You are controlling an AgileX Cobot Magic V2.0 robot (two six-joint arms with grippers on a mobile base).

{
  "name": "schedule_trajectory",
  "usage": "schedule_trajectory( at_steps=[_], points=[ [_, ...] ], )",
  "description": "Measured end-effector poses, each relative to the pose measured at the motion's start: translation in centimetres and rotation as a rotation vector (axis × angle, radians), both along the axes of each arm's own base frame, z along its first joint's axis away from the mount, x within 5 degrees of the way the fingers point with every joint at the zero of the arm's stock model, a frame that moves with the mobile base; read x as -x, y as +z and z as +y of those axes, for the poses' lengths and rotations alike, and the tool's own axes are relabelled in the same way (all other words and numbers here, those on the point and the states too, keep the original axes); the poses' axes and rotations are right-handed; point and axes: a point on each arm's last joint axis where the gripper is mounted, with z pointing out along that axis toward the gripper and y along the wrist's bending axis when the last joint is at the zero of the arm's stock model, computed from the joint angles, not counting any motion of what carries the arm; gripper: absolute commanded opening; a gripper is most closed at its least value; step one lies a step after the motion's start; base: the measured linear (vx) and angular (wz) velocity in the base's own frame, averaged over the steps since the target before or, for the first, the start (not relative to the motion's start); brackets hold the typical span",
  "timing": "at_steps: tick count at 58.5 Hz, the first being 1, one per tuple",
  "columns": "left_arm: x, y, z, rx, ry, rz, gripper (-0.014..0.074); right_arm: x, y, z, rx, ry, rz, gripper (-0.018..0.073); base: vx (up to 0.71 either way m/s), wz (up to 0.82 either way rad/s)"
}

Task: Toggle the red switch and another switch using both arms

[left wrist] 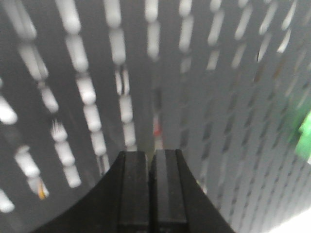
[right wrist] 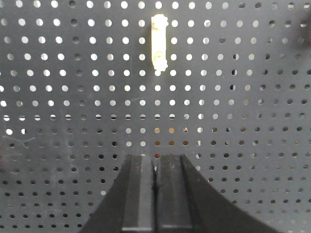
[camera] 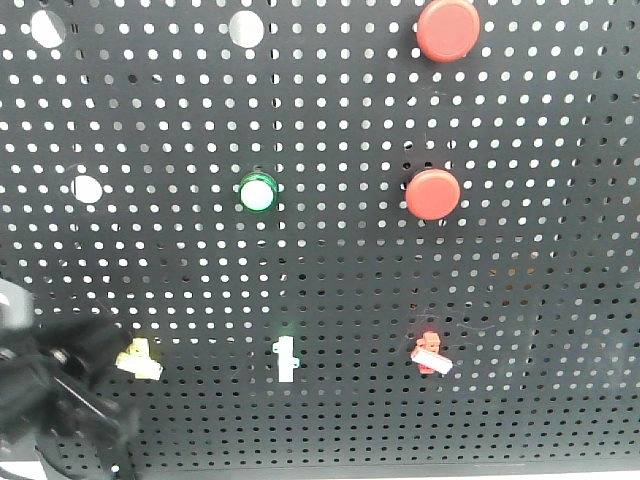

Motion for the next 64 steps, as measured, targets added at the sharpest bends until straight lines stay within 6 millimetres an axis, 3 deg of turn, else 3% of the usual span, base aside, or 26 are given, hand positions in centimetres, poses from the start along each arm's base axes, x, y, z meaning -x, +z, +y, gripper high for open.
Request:
schedule_trajectory(
  at_steps=[18, 25, 31, 42, 64],
  points=[
    [0.1, 0.1, 0.1, -0.021, 0.014, 0.06, 0.0003, 0.0, 0.0, 0.0, 0.0, 0.0, 0.0, -0.0006, 0.0, 0.0],
    [0.8, -1.6, 0.6, -0.09, 0.035, 0.216, 0.0003, 0.0, 0.0, 0.0, 0.0, 0.0, 0.0, -0.0006, 0.0, 0.0],
    [1.2, -1.8, 0.9, -0.108, 0.043, 0.257, 0.0003, 0.0, 0.0, 0.0, 0.0, 0.0, 0.0, -0.0006, 0.0, 0.0],
    [2.6, 0.2, 1.4, -0.075, 0.043, 0.174, 0.0003, 0.0, 0.0, 0.0, -0.004, 0.0, 0.0, -0.0006, 0.0, 0.0],
    [7.9, 5.1, 3.4, 0.02, 0.045, -0.066, 0.0003, -1.3, 0.1, 0.5, -0.091, 0.051, -0.024, -0.0006, 0.0, 0.0]
  ],
)
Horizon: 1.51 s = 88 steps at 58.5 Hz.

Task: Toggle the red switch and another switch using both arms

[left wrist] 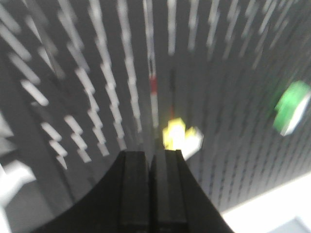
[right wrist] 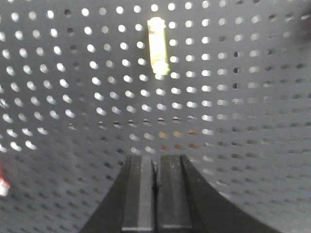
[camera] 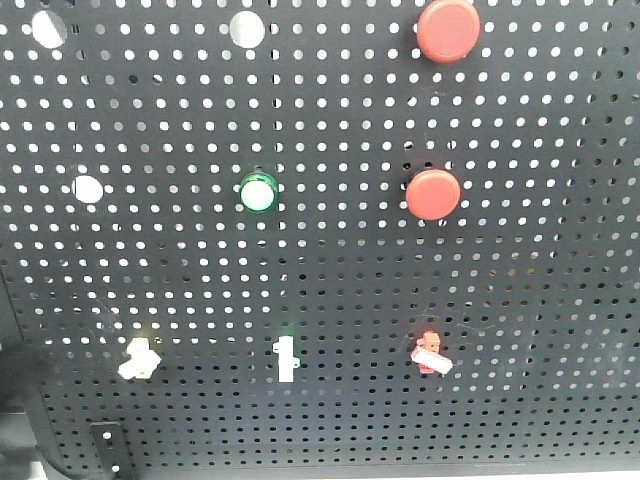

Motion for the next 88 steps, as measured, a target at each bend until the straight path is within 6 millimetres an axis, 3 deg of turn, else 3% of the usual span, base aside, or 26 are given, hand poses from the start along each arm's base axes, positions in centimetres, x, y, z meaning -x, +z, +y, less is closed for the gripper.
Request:
schedule_trajectory(
  at_steps=[17, 34, 53, 67, 78, 88],
  points=[
    [1.3, 0.6, 0.5, 0.009, 0.004, -0.025, 0.0003, -3.8, -1.1, 4.8, 0.066, 0.318, 0.005, -0.0006, 0.0, 0.0],
    [1.3, 0.4, 0.6, 0.002, 0.007, -0.005, 0.0003, -8.6, -0.8, 9.4, 0.079, 0.464, 0.048, -0.0006, 0.0, 0.0],
    [1.3, 0.3, 0.6, 0.0, 0.009, 0.002, 0.0003, -11.8, -1.2, 11.5, 0.082, 0.495, 0.069, -0.0006, 0.0, 0.0],
    [1.3, 0.3, 0.6, -0.001, 0.009, 0.003, 0.0003, -13.1, -2.5, 12.2, 0.077, 0.502, 0.097, -0.0006, 0.0, 0.0],
    [1.3, 0.3, 0.6, -0.001, 0.009, 0.003, 0.0003, -12.7, -2.5, 12.7, 0.073, 0.514, 0.141, -0.0006, 0.0, 0.0],
    [1.3, 0.3, 0.6, -0.001, 0.009, 0.003, 0.0003, -11.4, -4.7, 13.5, 0.154, 0.537, 0.38, -0.0006, 0.0, 0.0]
  ],
)
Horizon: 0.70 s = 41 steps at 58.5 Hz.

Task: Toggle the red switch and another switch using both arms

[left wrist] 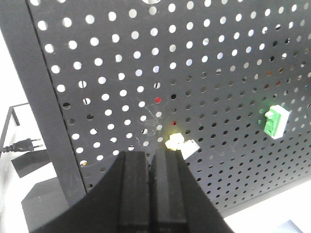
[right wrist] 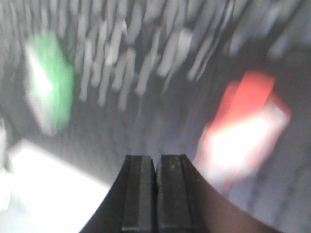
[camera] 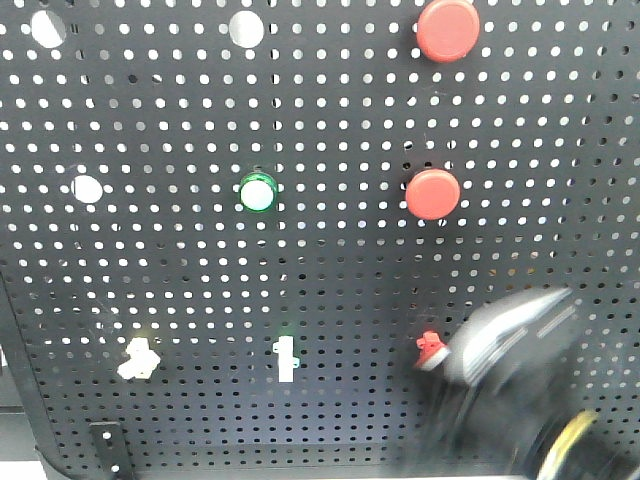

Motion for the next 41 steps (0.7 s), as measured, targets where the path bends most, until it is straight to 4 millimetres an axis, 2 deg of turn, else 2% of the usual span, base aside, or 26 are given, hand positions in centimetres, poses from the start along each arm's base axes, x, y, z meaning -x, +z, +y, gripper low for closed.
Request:
schedule_trajectory(
  at_steps=[13, 30, 41],
  points=[
    [0.0, 0.0, 0.0, 0.0, 0.0, 0.0, 0.0003, 0.4, -0.5, -0.2, 0.049, -0.008, 0.068, -0.0006, 0.0, 0.0],
    [0.0, 0.0, 0.0, -0.001, 0.0, 0.003, 0.0003, 1.8, 3.9, -0.7, -0.121, 0.023, -0.176, -0.0006, 0.0, 0.0],
    [0.0, -0.1, 0.0, -0.005, 0.002, 0.015, 0.0003, 2.0, 4.6, -0.7, -0.146, 0.028, -0.213, -0.0006, 0.0, 0.0]
  ],
)
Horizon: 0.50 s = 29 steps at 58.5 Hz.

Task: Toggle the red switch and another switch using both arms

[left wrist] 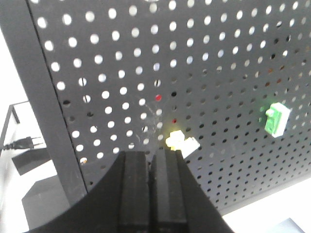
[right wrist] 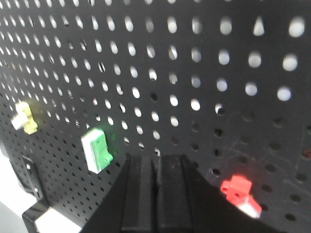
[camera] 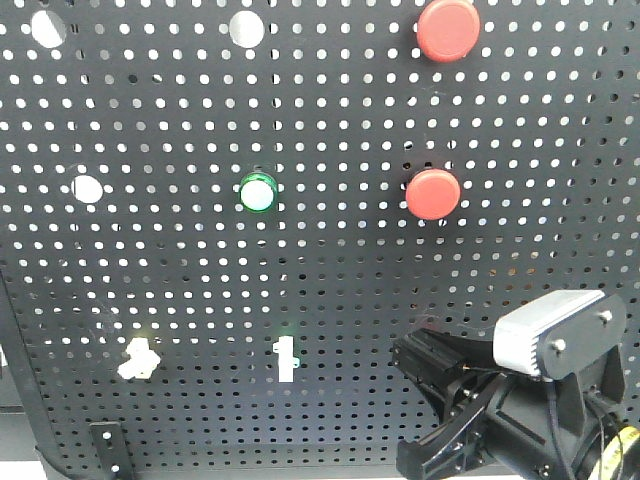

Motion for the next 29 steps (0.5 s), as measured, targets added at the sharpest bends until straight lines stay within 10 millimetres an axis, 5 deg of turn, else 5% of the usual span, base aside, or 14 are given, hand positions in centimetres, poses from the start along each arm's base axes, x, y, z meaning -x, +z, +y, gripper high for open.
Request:
schedule_trajectory(
  at_steps=[29],
  points=[
    [0.7, -1.2, 0.5, -0.052, 0.01, -0.012, 0.0003, 0.0, 0.0, 0.0, 0.0, 0.0, 0.0, -0.0006, 0.0, 0.0]
  ],
)
